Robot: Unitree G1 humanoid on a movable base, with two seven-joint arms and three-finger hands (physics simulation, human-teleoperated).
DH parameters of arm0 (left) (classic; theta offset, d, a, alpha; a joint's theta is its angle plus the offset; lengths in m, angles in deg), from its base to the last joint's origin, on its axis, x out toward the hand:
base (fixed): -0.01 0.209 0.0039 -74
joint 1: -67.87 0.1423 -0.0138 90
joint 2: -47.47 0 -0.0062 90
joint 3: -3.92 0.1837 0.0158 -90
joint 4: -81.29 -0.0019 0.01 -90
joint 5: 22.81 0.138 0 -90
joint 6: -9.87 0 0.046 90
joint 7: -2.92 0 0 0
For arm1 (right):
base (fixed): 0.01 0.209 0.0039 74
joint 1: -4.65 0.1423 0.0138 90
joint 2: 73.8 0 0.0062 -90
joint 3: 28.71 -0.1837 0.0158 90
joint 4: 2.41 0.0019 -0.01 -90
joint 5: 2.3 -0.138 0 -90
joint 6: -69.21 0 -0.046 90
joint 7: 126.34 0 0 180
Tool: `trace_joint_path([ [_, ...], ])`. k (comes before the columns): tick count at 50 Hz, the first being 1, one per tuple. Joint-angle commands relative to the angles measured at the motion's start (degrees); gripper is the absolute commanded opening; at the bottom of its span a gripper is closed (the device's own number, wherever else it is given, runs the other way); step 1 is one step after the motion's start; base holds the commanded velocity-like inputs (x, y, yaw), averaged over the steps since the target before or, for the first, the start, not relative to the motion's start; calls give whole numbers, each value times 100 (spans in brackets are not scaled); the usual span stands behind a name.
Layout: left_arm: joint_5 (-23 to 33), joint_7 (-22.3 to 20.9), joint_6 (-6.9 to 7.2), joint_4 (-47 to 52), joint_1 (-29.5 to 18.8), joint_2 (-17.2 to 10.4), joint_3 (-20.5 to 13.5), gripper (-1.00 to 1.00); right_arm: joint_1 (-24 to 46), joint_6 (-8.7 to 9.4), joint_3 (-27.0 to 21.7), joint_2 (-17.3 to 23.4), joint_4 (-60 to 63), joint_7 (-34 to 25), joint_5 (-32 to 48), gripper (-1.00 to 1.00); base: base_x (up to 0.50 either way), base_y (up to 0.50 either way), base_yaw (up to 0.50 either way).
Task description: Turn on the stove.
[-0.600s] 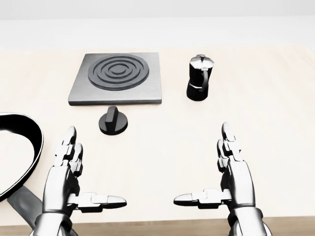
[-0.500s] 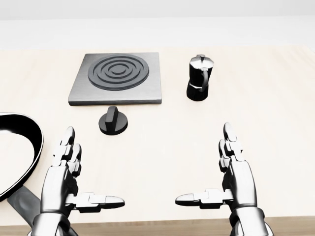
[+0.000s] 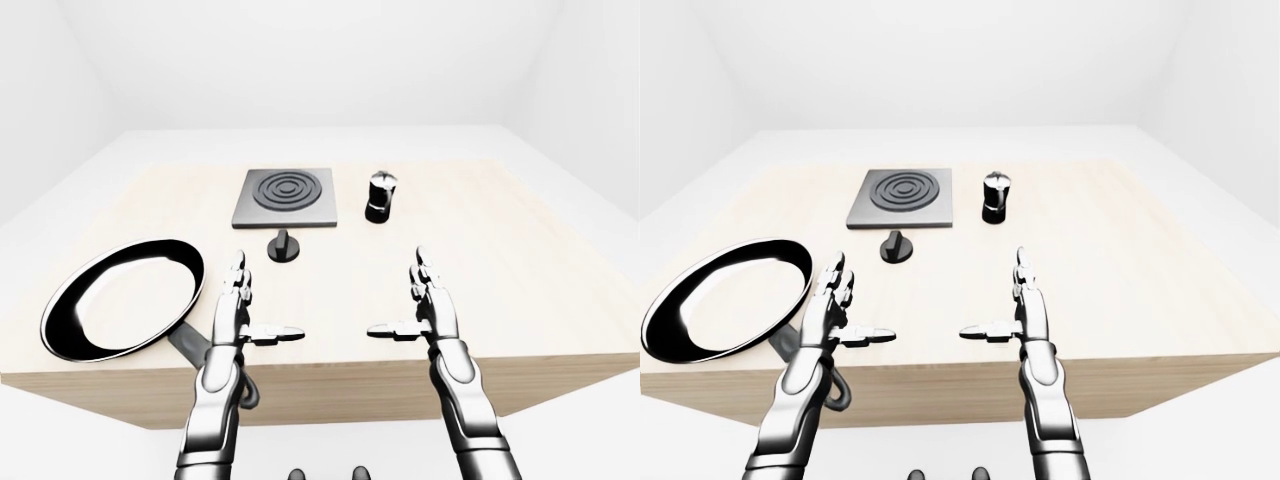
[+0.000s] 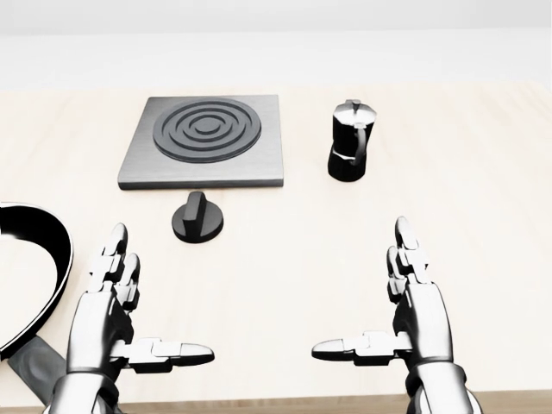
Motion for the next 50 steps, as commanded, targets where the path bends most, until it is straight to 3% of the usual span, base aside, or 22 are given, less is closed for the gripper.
trace_joint_path([
  [1, -15, -11, 38, 9, -16, -5, -7, 100, 26, 7, -17, 8, -39, 1, -5, 100, 24, 0, 0],
  [5, -26, -17, 63, 22, -21, -8, -15, 100, 10, 78, -3, 1, 44, 10, -1, 100, 27, 0, 0],
  [16, -24, -28, 48, 2, -19, -9, -13, 100, 13, 57, -2, 1, 6, 4, -2, 100, 36, 0, 0],
  [24, -31, -36, -34, -101, -37, -13, -22, 100, 10, 23, 8, -3, -42, -3, -1, 100, 38, 0, 0],
  [27, -32, -37, 24, -27, -16, -11, -14, 100, 7, 41, 14, -3, -30, -9, 0, 100, 35, 0, 0],
  [47, -42, -47, 89, -42, -49, -11, -9, 100, 17, 32, 15, 1, -25, -31, 29, 100, 2, 0, 0],
  [50, -47, -64, 26, -166, -84, -13, -12, 100, 33, 8, 8, 4, -86, -33, 25, 100, 0, 0, 0],
])
